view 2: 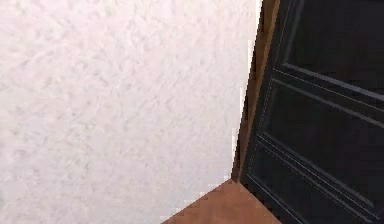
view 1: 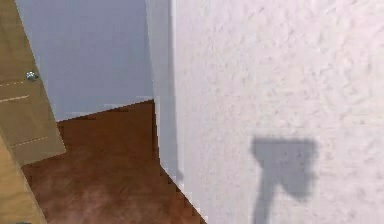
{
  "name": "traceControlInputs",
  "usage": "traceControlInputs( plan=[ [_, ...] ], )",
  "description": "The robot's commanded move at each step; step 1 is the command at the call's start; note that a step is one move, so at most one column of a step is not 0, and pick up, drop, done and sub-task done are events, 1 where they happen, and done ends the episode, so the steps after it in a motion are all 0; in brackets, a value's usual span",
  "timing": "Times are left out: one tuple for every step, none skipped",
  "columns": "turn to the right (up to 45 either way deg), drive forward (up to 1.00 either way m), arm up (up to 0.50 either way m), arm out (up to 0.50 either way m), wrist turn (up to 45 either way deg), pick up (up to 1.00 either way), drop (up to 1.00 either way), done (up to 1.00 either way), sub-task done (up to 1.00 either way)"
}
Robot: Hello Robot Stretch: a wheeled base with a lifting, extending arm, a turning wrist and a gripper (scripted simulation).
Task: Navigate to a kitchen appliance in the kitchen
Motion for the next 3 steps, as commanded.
traceControlInputs(
  plan=[
    [0.0,0.55,0.00,0.00,0.0,0.00,0.00,0.00,0.00],
    [-27.0,0.00,0.00,0.00,0.0,0.00,0.00,0.00,0.00],
    [0.0,0.30,0.00,0.00,0.0,0.00,0.00,0.00,0.00]
  ],
)
